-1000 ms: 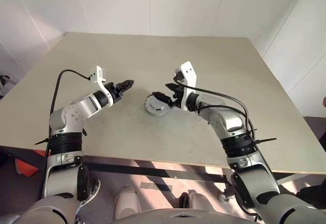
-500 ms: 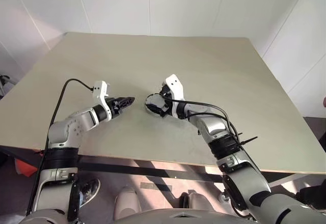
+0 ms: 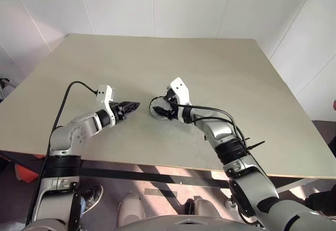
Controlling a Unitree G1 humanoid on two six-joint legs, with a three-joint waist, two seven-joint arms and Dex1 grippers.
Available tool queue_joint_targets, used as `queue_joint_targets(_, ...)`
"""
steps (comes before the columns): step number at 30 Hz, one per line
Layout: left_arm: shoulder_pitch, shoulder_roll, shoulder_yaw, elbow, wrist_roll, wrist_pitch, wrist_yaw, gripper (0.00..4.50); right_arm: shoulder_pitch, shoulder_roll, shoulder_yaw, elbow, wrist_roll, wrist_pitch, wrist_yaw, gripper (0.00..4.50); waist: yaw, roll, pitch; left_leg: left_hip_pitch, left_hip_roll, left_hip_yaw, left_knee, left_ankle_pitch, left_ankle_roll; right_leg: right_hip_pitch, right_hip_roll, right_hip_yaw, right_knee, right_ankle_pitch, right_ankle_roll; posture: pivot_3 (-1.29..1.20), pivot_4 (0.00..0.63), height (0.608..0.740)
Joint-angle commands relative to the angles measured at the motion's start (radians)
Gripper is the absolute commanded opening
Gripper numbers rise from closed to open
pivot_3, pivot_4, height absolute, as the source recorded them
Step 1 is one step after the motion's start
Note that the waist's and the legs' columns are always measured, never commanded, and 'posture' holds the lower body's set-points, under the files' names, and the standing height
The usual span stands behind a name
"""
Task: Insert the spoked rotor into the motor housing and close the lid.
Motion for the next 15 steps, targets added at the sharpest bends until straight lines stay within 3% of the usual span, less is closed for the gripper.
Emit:
queue_joint_targets(1, 0.024, 0.019, -0.043, -0.052, 0.026, -0.03, -0.035, 2.42, -0.05, 0.01, -0.034, -0.015, 0.008, 0.0, -0.005, 2.96, 0.0, 0.0, 0.0, 0.0, 0.0, 0.0, 0.0, 0.0, 0.0, 0.0, 0.0, 0.0, 0.0, 0.0, 0.0, 0.0, 0.0, 0.74)
queue_joint_targets(15, 0.082, 0.021, -0.077, -0.091, 0.051, -0.031, -0.042, 2.42, -0.104, 0.044, -0.038, 0.103, -0.022, -0.036, -0.017, 2.96, -0.001, 0.0, 0.0, 0.0, 0.0, 0.0, 0.0, -0.001, 0.001, 0.0, 0.0, 0.0, 0.0, 0.0, 0.0, 0.0, 0.0, 0.74)
